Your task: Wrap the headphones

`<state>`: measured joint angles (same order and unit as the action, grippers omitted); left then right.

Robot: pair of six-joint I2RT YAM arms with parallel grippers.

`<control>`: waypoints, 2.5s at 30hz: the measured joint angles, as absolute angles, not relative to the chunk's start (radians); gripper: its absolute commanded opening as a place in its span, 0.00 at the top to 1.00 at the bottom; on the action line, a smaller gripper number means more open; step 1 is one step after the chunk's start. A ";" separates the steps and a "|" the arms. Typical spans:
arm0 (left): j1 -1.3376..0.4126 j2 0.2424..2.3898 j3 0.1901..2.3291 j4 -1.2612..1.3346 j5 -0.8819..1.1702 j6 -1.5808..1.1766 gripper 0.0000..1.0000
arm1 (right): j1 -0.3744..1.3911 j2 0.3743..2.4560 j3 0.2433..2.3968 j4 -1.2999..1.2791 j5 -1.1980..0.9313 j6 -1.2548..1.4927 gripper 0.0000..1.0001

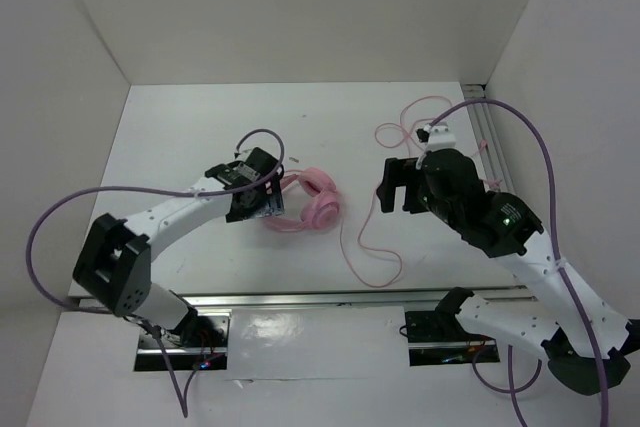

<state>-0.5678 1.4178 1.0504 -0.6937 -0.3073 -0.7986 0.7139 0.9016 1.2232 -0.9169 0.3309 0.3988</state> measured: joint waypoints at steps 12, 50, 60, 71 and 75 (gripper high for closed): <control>-0.478 1.653 1.017 -0.483 -0.306 -0.844 0.14 | 0.714 0.832 1.124 -0.829 0.212 0.391 0.00; -0.413 1.261 1.927 -1.390 -0.584 -0.627 1.00 | 0.746 1.056 0.595 0.361 -0.429 0.311 0.06; -0.342 1.267 1.976 -1.414 -0.503 -0.598 1.00 | 0.904 1.275 0.595 0.612 -0.458 0.328 0.18; -0.301 1.269 1.986 -1.415 -0.457 -0.588 1.00 | 0.918 1.545 0.625 0.752 -0.425 0.355 0.58; -0.276 1.273 1.986 -1.415 -0.455 -0.580 1.00 | 0.918 1.546 0.624 0.781 -0.419 0.363 0.74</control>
